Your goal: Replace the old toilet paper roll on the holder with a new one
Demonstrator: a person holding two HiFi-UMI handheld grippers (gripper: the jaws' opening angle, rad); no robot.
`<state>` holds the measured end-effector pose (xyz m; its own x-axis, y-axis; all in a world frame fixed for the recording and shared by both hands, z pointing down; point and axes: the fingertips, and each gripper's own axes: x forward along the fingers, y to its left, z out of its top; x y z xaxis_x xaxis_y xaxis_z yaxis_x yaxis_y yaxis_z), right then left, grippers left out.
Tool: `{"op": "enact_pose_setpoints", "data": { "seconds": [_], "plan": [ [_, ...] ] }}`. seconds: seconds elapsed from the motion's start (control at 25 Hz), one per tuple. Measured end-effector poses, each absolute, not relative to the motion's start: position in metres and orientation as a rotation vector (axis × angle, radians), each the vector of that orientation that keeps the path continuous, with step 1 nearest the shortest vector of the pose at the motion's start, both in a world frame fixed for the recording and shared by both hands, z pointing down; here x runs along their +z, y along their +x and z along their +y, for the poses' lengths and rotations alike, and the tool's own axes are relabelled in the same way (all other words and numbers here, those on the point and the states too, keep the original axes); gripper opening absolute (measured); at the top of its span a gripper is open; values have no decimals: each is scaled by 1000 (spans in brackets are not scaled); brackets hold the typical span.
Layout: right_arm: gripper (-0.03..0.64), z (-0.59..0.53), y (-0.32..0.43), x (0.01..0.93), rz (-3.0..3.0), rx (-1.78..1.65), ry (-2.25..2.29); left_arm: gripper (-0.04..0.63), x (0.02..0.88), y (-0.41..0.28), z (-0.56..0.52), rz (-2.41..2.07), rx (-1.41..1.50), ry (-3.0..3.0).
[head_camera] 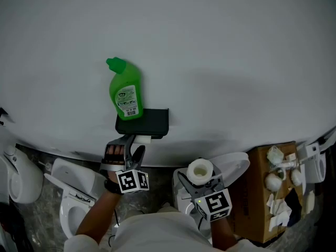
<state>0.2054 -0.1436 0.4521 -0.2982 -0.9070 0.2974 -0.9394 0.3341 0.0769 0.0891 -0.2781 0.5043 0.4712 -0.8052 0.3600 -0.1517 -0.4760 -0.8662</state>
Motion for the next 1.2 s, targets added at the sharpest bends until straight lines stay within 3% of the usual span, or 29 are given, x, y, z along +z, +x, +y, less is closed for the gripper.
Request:
{"op": "enact_pose_setpoints", "data": {
  "seconds": [0.28,0.44,1.2],
  "plan": [
    [336,-141,215,457,-2314,172,1663,322,510,91,-282,818,-1058,-1925],
    [336,-134,221,460,-2299,184,1679,225,505,92,-284,832,-1042,-1919],
    [336,-119,240,456,-2231,176,1722,207,502,140,-269,702,-911,-1961]
  ]
}}
